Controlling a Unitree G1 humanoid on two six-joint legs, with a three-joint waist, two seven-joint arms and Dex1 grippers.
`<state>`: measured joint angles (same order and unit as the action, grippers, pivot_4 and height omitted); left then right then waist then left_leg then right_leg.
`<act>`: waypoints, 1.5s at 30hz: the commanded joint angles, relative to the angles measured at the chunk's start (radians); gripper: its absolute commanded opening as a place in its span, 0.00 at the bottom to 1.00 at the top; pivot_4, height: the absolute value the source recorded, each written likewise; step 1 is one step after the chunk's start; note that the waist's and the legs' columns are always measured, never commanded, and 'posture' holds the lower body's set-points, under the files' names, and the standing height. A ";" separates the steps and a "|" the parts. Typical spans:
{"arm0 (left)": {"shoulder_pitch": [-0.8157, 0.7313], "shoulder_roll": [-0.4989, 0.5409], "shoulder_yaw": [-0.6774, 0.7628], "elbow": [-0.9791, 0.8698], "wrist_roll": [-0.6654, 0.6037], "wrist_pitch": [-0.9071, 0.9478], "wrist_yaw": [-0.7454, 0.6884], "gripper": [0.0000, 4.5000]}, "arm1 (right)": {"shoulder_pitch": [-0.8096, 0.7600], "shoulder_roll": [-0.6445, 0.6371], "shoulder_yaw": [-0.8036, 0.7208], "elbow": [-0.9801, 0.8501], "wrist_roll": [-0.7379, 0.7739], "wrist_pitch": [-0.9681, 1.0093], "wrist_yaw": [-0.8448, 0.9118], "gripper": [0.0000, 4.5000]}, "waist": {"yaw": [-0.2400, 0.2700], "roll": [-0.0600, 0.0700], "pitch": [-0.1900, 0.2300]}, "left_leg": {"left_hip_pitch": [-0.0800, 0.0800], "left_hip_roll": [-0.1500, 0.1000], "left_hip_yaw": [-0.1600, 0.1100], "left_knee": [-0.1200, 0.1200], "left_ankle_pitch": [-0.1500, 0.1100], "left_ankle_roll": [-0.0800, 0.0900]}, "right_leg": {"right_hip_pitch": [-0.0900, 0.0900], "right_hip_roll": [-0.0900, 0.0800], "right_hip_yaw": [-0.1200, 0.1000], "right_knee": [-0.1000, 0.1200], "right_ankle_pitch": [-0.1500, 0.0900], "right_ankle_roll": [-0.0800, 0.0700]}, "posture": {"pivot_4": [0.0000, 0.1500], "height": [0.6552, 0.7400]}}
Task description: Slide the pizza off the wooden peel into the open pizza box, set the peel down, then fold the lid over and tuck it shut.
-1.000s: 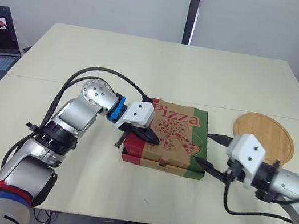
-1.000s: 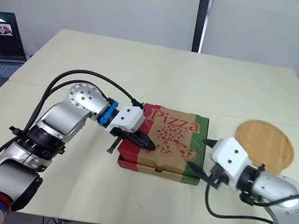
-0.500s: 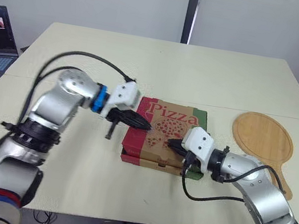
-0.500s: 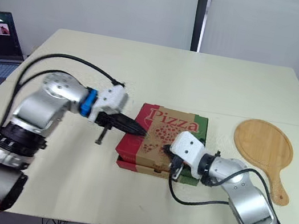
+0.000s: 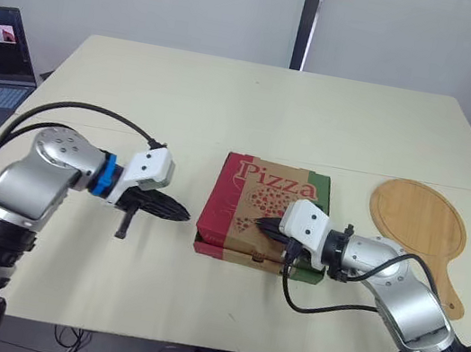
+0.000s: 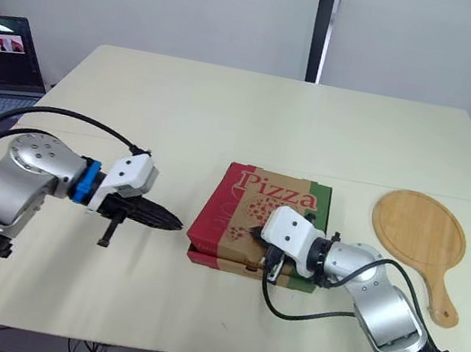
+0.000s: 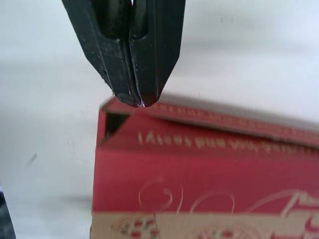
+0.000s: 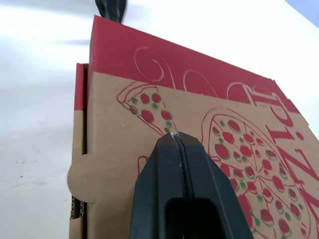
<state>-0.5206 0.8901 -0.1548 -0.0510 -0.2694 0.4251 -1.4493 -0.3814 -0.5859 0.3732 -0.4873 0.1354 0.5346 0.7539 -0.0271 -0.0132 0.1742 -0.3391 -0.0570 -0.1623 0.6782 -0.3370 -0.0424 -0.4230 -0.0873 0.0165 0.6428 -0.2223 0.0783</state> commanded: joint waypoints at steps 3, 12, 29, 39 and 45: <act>0.003 -0.035 -0.023 -0.018 0.010 -0.013 0.039 0.00 | -0.011 0.002 0.000 0.000 -0.006 -0.016 0.025 0.00 | -0.003 0.000 0.000 | 0.000 0.000 0.000 0.000 0.000 0.000 | -0.001 0.000 0.000 0.000 0.000 0.000 | 1.00 1.00; 0.025 -0.025 0.006 -0.015 -0.001 -0.008 0.070 0.00 | -0.020 0.010 0.015 0.027 -0.028 -0.032 0.039 0.00 | -0.002 0.000 0.000 | 0.000 0.000 0.000 0.000 0.000 0.000 | -0.001 0.000 0.000 0.000 0.000 0.000 | 1.00 1.00; 0.030 -0.167 -0.056 0.011 0.041 0.029 0.262 0.00 | 0.017 0.006 0.055 0.109 -0.121 -0.128 0.055 0.00 | -0.001 0.000 0.000 | 0.000 0.000 0.000 0.000 0.002 -0.004 | -0.001 0.000 0.000 0.000 0.000 0.000 | 1.00 1.00; 0.093 -0.206 0.066 -0.036 -0.057 0.078 0.336 0.00 | 0.060 0.015 -0.079 0.059 -0.080 -0.229 0.019 0.00 | 0.002 0.000 0.000 | 0.003 0.000 0.000 0.000 0.001 -0.002 | 0.002 -0.001 0.001 0.000 0.000 0.000 | 1.00 1.00; 0.133 -0.221 0.248 -0.032 -0.081 0.118 0.531 0.00 | 0.118 -0.018 -0.278 0.017 -0.055 -0.199 -0.050 0.00 | 0.001 0.000 0.000 | 0.001 0.000 0.000 0.000 0.002 -0.004 | 0.001 -0.001 0.001 0.000 0.000 0.000 | 1.00 1.00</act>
<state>-0.4098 0.6779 0.0381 -0.0681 -0.3477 0.5403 -0.9832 -0.2794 -0.5931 0.1739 -0.4333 0.0642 0.3257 0.7384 -0.0258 -0.0131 0.1738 -0.3376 -0.0573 -0.1623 0.6776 -0.3350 -0.0464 -0.4222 -0.0879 0.0173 0.6421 -0.2223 0.0781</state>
